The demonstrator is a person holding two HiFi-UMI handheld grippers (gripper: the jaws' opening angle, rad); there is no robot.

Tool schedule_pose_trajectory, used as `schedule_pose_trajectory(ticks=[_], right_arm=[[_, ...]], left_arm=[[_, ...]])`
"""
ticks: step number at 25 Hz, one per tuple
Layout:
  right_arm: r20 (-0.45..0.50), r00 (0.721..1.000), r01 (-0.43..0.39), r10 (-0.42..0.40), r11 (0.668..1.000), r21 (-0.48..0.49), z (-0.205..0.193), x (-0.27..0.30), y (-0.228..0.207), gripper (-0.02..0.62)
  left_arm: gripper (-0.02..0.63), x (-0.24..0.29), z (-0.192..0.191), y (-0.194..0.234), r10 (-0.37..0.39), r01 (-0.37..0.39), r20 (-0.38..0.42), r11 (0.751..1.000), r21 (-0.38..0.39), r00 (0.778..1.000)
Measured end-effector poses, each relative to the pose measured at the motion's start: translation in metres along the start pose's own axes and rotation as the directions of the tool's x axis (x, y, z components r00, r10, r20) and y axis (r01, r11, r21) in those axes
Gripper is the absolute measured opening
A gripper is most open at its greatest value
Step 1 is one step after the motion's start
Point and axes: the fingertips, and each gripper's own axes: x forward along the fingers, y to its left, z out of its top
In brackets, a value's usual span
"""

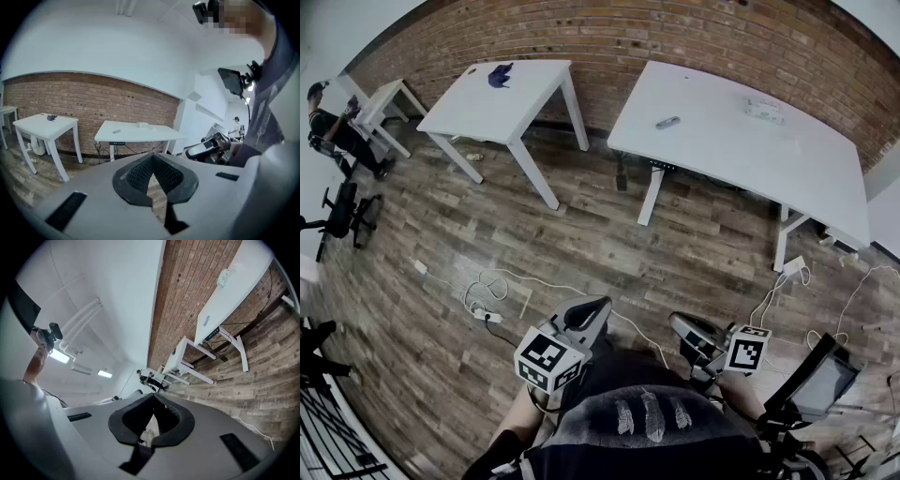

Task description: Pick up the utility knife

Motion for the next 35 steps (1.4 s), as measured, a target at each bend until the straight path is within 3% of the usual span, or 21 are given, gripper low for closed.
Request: schedule_pose_trajectory(ticks=[16,22,27,35], right_arm=[[0.005,0.990,0.143,-0.143,0.988,-0.049,0.025,0.138,0.013,0.000],[0.009,0.989,0.151,-0.151,0.985,-0.089,0.031,0.189,0.031,0.000],[-0.012,0.982,0.184,-0.189,0.966,-0.183,0.035,0.214,0.042,0.000],[-0.112,0.982,0.123,-0.150,0.968,-0.219,0.027,0.254,0.045,0.000]], left_arm=[[-0.003,-0.015,0.024,0.147,-0.100,0.103,0.082,0.994,-0.040,0.992],[-0.003,-0.033,0.037,0.189,-0.131,0.136,0.123,0.990,-0.028,0.984],[-0.003,-0.042,0.047,0.212,-0.127,0.131,0.162,0.991,-0.014,0.979],[-0.003,-0.059,0.033,0.235,-0.060,0.077,0.177,0.993,-0.092,0.982]])
